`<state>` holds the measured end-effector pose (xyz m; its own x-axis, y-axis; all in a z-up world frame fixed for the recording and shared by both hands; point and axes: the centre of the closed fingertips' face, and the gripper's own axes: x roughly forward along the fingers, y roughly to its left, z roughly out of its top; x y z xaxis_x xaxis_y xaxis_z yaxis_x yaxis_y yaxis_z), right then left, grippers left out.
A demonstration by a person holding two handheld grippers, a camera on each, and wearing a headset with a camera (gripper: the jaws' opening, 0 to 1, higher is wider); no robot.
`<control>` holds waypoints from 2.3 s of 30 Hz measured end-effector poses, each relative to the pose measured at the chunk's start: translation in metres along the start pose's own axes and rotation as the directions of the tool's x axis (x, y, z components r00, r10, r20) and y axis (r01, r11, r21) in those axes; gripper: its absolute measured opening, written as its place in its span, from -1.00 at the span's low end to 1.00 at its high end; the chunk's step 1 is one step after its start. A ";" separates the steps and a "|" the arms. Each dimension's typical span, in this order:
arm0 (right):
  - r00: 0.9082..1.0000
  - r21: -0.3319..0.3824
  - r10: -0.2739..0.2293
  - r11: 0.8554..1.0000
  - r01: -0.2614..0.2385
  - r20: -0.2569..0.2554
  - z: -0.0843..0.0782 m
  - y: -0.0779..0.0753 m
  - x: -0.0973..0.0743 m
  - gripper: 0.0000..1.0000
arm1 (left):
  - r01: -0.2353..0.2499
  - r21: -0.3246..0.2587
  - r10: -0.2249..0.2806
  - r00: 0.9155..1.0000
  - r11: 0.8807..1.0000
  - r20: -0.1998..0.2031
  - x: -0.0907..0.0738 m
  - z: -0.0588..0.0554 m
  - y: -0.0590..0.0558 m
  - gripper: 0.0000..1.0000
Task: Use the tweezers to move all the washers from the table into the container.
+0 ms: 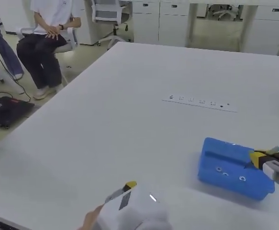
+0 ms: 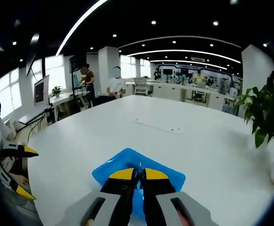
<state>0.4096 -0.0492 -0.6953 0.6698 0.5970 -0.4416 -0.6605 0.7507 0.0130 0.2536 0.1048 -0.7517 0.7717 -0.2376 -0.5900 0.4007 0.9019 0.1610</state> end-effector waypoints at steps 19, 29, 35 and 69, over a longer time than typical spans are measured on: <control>0.968 -0.320 0.181 0.919 -0.229 -0.174 -0.038 0.082 -0.040 -0.95 | 0.222 0.083 -0.234 0.957 0.971 0.174 -0.012 0.072 -0.031 -0.56; 0.927 -0.422 0.241 0.837 -0.348 -0.287 -0.064 0.106 -0.044 -0.95 | 0.398 0.332 -0.465 0.872 0.855 0.154 -0.012 0.106 -0.079 -0.69; 0.893 -0.500 0.248 0.757 -0.420 -0.376 -0.081 0.112 -0.048 -0.94 | 0.442 0.432 -0.534 0.838 0.786 0.115 -0.010 0.113 -0.105 -0.76; 0.794 -0.609 0.220 0.537 -0.583 -0.566 -0.152 0.103 -0.022 -0.93 | 0.574 0.492 -0.596 0.792 0.655 -0.131 0.055 0.027 -0.095 -1.00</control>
<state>0.2754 -0.0284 -0.8201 0.1948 0.4790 -0.8559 -0.9522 -0.1172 -0.2823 0.2712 -0.0032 -0.7784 0.3075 -0.6786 -0.6670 0.9483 0.2768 0.1555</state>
